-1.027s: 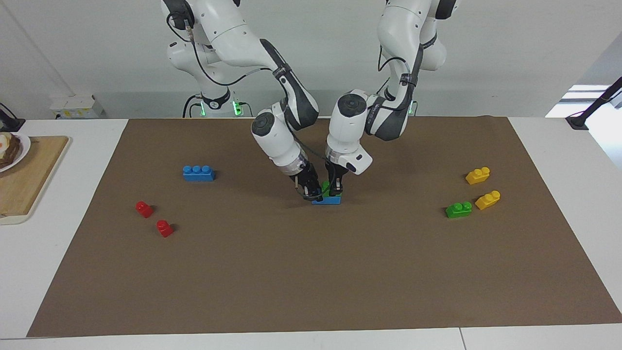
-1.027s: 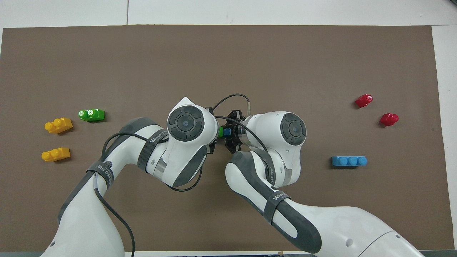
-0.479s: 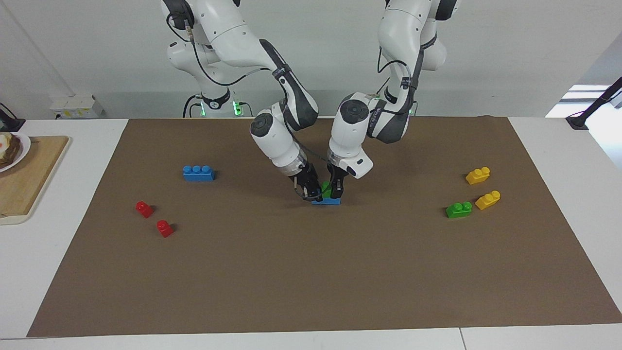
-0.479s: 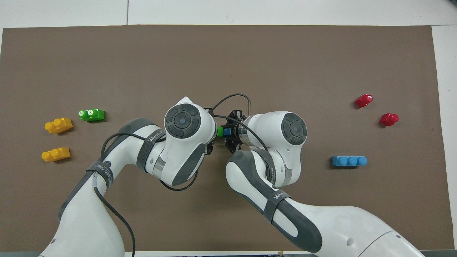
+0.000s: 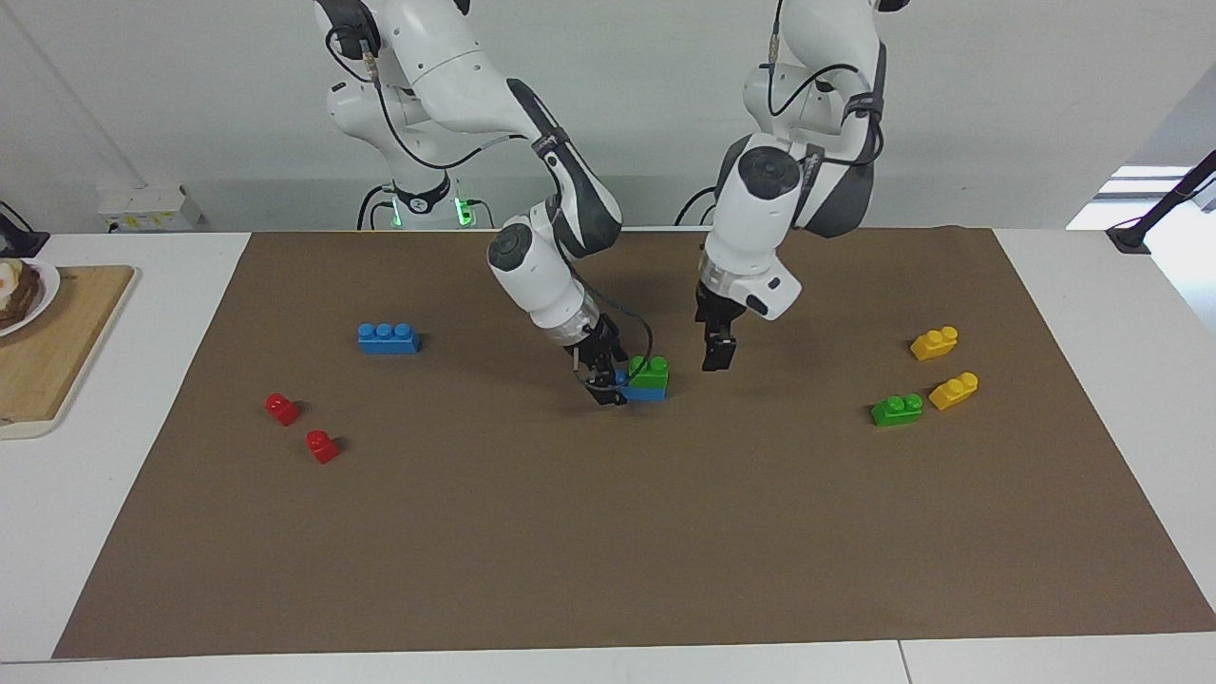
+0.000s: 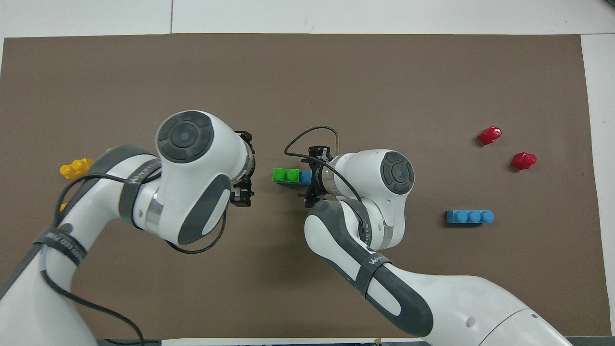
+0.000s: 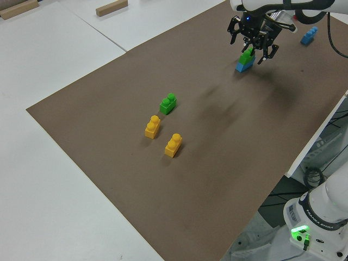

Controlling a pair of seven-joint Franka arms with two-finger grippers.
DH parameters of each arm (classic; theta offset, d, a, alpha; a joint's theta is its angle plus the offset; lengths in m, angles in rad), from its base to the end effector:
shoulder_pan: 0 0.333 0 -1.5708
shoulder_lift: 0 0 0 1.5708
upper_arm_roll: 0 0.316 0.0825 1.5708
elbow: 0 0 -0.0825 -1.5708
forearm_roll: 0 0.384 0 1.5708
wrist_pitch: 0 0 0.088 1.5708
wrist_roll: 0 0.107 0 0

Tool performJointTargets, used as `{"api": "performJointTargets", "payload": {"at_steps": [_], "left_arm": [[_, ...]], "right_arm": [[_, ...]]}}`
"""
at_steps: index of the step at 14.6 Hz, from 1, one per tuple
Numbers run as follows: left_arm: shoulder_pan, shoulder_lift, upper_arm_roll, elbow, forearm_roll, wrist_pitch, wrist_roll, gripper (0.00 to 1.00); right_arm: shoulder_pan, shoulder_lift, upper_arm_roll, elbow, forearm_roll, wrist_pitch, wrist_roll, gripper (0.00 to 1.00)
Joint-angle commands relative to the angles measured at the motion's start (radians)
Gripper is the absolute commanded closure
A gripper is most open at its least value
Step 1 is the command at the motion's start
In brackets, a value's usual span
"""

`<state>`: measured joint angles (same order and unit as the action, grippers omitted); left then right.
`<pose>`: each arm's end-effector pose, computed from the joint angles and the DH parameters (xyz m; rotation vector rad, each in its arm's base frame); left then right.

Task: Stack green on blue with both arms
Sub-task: 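Open the left gripper and withdraw it while the right gripper releases blue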

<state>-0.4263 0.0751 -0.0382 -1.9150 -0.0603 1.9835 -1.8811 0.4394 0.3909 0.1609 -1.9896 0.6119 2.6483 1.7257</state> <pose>0.5149 -0.2618 0.4535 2.3475 2.0611 -0.0875 0.5322 0.3395 0.2913 -1.8446 2.0017 0.3916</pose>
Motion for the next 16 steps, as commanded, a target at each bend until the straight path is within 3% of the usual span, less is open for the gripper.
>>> {"api": "performJointTargets", "payload": {"at_steps": [1, 5, 11, 16], "left_arm": [[0.091, -0.11, 0.0, -0.035, -0.016, -0.132, 0.236, 0.0], [0.286, -0.187, 0.001, -0.036, -0.016, -0.245, 0.558, 0.0], [0.478, -0.201, 0.003, -0.042, -0.013, -0.233, 1.101, 0.0], [0.574, -0.192, 0.004, -0.038, 0.014, -0.174, 1.555, 0.0]], "right_arm": [[-0.022, -0.003, 0.006, 0.017, 0.029, -0.001, -0.028, 0.0], [-0.091, -0.056, 0.005, 0.018, 0.028, -0.092, -0.029, 0.0], [-0.232, -0.141, 0.003, 0.064, 0.006, -0.284, -0.038, 0.0], [-0.339, -0.224, 0.002, 0.083, -0.027, -0.401, -0.311, 0.0]]}}
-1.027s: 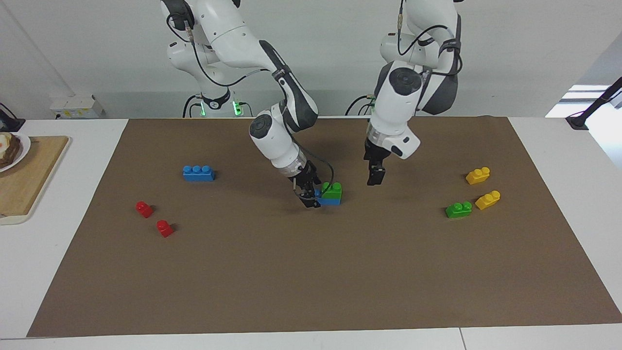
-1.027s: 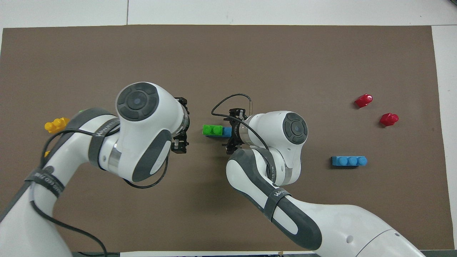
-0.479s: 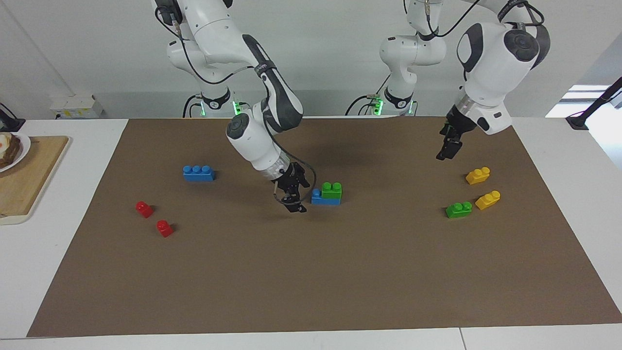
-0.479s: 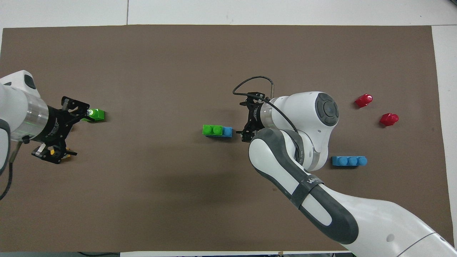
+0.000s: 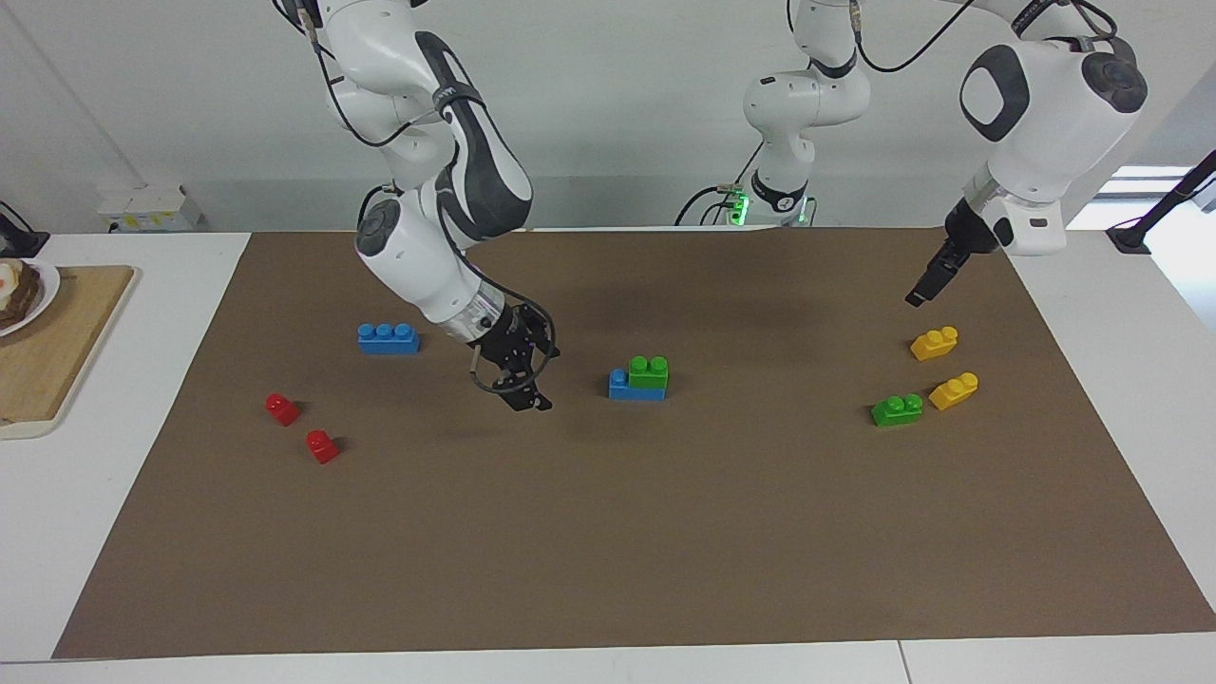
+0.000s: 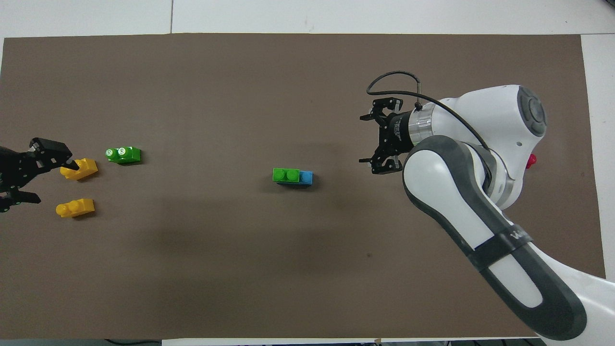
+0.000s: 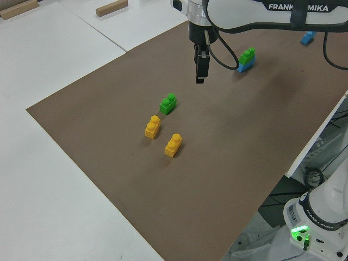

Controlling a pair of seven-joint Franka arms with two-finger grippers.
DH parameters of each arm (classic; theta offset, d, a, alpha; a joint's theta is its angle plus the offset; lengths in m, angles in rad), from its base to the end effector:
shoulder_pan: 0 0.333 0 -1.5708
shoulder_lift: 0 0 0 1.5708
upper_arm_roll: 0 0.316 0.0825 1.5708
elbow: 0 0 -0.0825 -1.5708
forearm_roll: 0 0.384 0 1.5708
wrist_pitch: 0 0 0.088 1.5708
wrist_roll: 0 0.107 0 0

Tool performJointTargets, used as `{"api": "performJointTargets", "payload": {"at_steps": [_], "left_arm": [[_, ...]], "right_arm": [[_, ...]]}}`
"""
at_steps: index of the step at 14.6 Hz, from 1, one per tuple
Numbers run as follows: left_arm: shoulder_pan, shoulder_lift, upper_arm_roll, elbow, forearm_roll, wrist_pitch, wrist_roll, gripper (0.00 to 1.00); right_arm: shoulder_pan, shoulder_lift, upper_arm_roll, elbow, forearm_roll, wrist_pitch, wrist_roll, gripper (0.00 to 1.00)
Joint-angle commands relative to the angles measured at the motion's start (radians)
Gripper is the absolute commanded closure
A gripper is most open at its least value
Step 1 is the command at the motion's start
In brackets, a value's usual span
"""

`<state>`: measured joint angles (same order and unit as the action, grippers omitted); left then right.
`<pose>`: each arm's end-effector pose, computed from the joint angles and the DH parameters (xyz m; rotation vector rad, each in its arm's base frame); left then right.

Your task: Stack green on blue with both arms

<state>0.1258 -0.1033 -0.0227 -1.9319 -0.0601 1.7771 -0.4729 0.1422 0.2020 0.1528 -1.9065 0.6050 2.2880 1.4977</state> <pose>0.5220 0.0484 0.5264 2.9608 0.8997 -0.0943 0.5945 0.1896 0.4159 -1.8757 1.8801 0.4055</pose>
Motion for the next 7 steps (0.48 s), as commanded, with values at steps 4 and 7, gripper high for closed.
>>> {"api": "performJointTargets", "payload": {"at_steps": [4, 7], "left_arm": [[0.005, -0.012, -0.014, -0.018, 0.074, 0.03, 0.223, 0.0], [0.003, -0.004, -0.019, 0.016, 0.081, -0.054, 0.325, 0.0]], "right_arm": [[-0.108, -0.071, 0.01, 0.035, -0.117, -0.145, -0.331, 0.0], [-0.128, -0.095, 0.008, 0.056, -0.223, -0.203, -0.506, 0.0]]}}
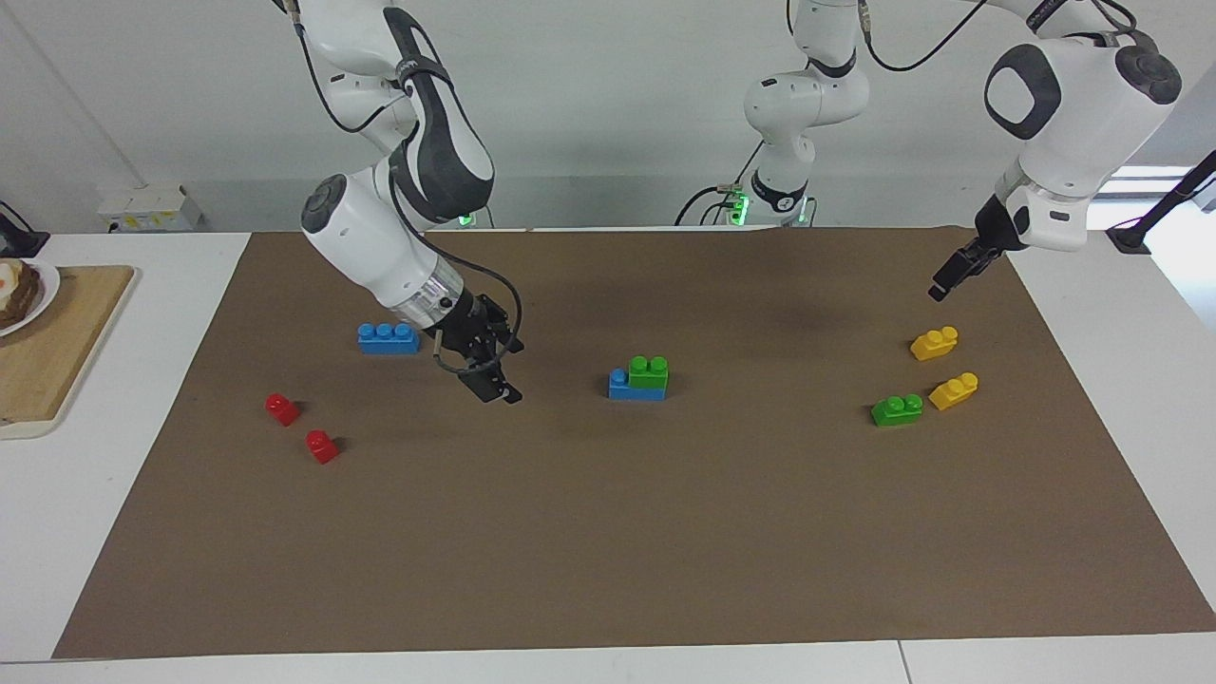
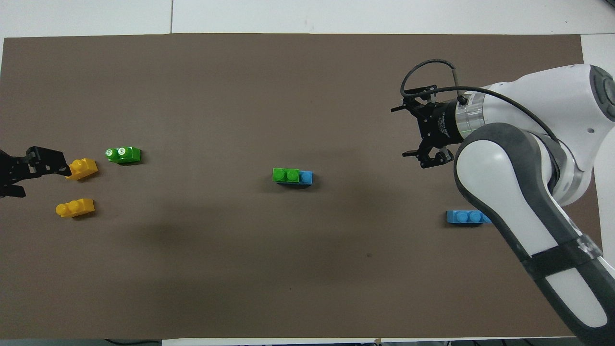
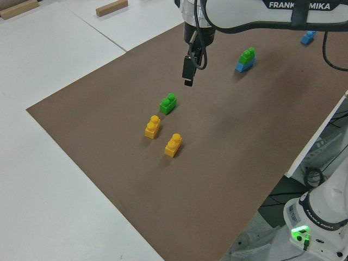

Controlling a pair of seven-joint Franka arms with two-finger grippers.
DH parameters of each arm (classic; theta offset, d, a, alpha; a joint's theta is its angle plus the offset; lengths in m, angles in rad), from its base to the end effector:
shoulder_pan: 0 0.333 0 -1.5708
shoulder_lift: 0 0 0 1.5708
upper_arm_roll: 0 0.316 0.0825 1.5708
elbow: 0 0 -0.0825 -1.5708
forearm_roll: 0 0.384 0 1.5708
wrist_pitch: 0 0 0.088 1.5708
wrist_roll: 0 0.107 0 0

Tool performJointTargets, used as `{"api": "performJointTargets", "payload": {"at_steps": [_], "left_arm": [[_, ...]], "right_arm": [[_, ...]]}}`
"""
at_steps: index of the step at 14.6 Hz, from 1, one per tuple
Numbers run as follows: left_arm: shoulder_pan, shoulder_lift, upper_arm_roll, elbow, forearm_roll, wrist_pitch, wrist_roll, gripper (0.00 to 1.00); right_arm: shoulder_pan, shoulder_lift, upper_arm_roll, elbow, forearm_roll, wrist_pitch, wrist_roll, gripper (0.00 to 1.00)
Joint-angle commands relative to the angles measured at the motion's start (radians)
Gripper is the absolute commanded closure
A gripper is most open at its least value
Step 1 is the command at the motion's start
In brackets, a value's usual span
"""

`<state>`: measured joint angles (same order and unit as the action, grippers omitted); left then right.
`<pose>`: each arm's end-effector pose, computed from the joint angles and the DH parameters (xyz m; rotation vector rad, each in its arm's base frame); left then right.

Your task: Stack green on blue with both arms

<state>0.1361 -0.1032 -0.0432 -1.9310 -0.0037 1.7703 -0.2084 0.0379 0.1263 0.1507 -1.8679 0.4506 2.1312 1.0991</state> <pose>0.5214 0.0475 0.5261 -3.1003 -0.4725 0.0901 0.5953 0.1298 0.4647 -2.2995 1.4566 0.1967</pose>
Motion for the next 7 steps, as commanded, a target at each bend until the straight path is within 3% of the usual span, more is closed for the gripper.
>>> {"api": "performJointTargets", "payload": {"at_steps": [1, 4, 7], "left_arm": [[-0.01, 0.02, 0.0, 0.055, 0.027, -0.083, 0.063, 0.0], [-0.042, 0.098, -0.001, 0.165, 0.073, -0.169, 0.107, 0.0], [-0.044, 0.085, -0.001, 0.095, 0.067, -0.083, 0.165, 0.0]], "right_arm": [[-0.038, -0.019, 0.012, 0.042, -0.107, -0.089, -0.169, 0.0], [-0.088, -0.023, 0.01, 0.11, -0.142, -0.215, -0.353, 0.0], [-0.112, -0.042, 0.01, 0.162, -0.252, -0.318, -0.578, 0.0]]}}
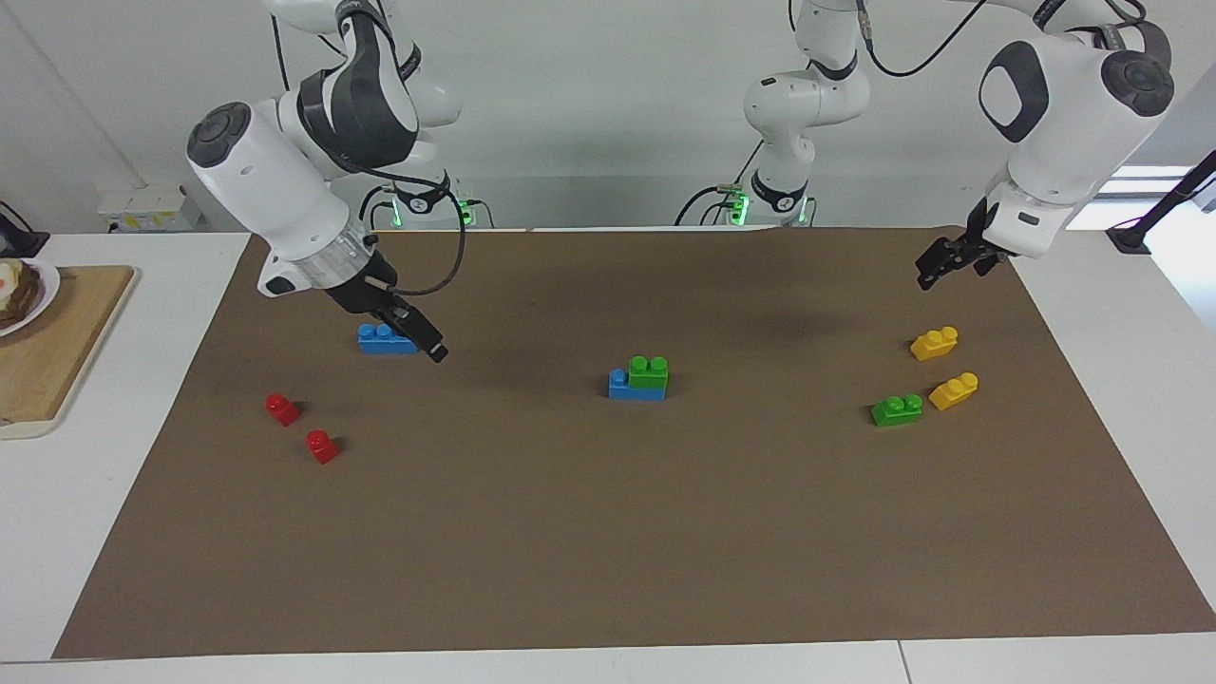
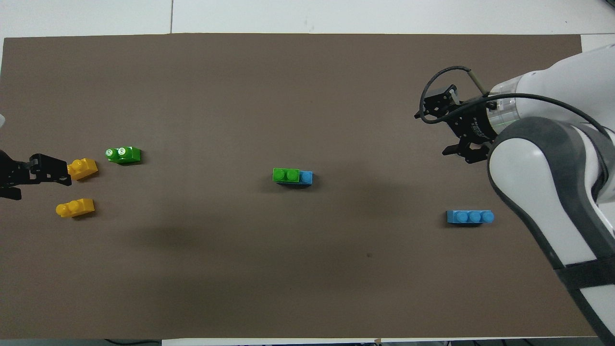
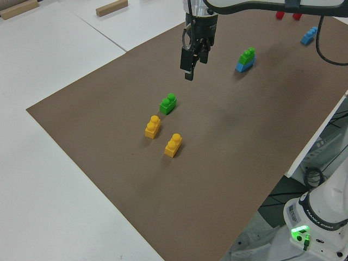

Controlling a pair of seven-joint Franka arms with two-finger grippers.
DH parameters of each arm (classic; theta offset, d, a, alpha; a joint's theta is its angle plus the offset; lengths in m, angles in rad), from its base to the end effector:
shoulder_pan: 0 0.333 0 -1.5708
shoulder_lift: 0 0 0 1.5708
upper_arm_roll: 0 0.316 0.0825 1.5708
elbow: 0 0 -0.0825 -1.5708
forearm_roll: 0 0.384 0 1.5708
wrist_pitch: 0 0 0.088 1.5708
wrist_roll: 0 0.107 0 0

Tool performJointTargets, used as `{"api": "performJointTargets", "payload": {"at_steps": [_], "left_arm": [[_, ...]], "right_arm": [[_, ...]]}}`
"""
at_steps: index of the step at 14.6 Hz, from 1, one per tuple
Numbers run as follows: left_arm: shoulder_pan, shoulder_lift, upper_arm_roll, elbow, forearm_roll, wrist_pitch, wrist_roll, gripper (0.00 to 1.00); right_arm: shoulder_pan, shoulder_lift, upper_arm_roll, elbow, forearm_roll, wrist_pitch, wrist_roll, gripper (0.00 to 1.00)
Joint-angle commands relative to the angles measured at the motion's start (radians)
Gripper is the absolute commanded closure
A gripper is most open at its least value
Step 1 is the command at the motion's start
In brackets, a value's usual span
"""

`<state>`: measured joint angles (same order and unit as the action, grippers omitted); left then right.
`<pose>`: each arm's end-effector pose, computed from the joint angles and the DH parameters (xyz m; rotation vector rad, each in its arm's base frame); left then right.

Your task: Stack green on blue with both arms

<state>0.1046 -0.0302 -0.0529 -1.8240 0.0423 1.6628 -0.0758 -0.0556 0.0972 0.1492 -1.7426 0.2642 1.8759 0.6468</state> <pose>0.5380 0.0317 0.5294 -3.0844 -0.1868 0.2019 0.5930 0.0724 0.5167 -2.7361 0.8905 0.0910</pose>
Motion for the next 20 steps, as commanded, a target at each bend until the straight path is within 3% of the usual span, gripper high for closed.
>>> {"api": "performJointTargets", "payload": {"at_steps": [1, 7, 11, 16, 20], "left_arm": [[-0.014, 0.009, 0.01, -0.017, 0.021, 0.023, 0.031, 0.0], [-0.049, 0.016, 0.016, -0.006, 0.019, 0.031, 0.036, 0.0], [-0.078, 0.064, 0.004, 0.075, 0.019, 0.009, 0.068, 0.0], [-0.086, 0.124, -0.005, 0.274, 0.027, -0.19, 0.109, 0.0], [-0.086, 0.099, -0.01, 0.262, 0.019, -0.187, 0.114, 0.0]], "right_arm": [[-0.023, -0.026, 0.007, 0.046, -0.081, -0.092, -0.198, 0.0], [-0.062, -0.062, 0.001, 0.104, -0.23, -0.243, -0.559, 0.0], [-0.084, -0.062, -0.007, 0.109, -0.253, -0.294, -0.584, 0.0], [-0.084, -0.063, -0.007, 0.115, -0.307, -0.284, -0.575, 0.0], [-0.084, -0.067, -0.007, 0.114, -0.299, -0.284, -0.57, 0.0]]}}
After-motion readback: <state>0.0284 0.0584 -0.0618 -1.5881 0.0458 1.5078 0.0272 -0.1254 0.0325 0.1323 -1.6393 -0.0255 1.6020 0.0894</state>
